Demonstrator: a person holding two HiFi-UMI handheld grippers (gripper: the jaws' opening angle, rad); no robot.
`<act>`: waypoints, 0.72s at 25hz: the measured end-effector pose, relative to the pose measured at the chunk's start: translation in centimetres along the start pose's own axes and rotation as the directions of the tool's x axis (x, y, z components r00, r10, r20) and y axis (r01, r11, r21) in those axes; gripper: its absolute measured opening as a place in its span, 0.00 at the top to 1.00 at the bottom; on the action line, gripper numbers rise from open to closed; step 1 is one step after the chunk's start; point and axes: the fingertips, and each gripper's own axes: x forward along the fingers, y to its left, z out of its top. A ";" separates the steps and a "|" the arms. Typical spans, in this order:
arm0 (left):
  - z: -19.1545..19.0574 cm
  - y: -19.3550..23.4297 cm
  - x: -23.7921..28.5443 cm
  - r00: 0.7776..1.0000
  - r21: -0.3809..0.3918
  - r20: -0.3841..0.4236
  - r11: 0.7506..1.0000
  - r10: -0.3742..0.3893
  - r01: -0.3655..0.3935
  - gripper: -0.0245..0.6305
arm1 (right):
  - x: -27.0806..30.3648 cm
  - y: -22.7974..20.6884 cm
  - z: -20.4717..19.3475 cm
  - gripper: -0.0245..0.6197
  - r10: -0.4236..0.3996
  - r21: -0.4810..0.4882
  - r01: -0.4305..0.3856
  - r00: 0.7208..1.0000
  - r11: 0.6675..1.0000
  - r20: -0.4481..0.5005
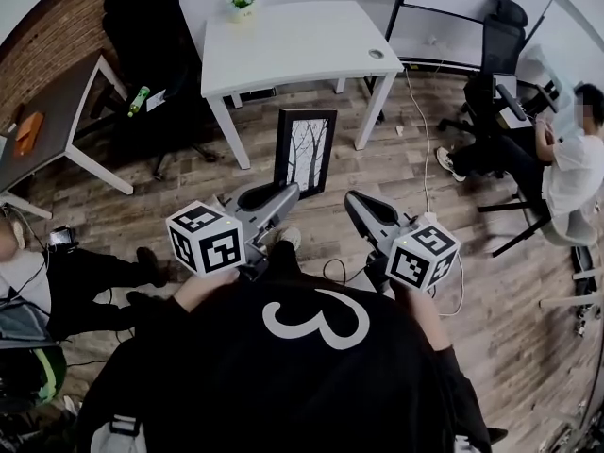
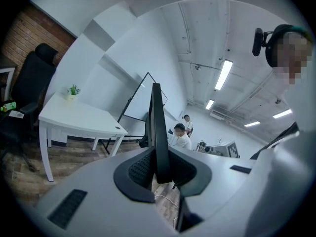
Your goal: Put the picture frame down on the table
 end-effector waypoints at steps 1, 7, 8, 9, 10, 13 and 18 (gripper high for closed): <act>-0.1 0.2 0.1 1.000 -0.006 -0.005 1.000 -0.004 0.004 0.86 | 0.1 -0.1 0.0 0.93 -0.003 0.001 0.003 1.000 1.000 0.000; 0.6 2.0 0.7 1.000 -0.042 -0.012 0.999 -0.010 0.009 0.86 | 1.6 -1.0 0.9 0.93 -0.009 0.015 0.009 1.000 1.000 -0.006; 0.9 2.6 0.9 1.000 -0.048 -0.011 0.999 -0.009 0.009 0.86 | 2.0 -1.2 0.9 0.93 -0.006 0.017 0.006 1.000 1.000 -0.008; 1.0 3.1 1.1 1.000 -0.055 -0.011 0.998 -0.008 0.008 0.86 | 2.5 -1.5 0.9 0.93 -0.003 0.020 0.003 1.000 1.000 -0.012; 1.2 3.7 1.4 1.000 -0.061 -0.011 0.998 -0.009 0.008 0.86 | 3.1 -1.9 0.8 0.93 -0.003 0.024 0.004 1.000 1.000 -0.019; 1.5 5.6 2.3 1.000 -0.076 -0.015 0.997 -0.010 0.009 0.86 | 4.8 -3.3 0.4 0.93 -0.003 0.044 0.005 0.999 0.999 -0.038; 0.6 8.8 4.1 1.000 -0.095 -0.031 0.995 0.000 -0.003 0.86 | 7.2 -5.6 -0.7 0.93 0.000 0.065 0.003 0.998 0.998 -0.056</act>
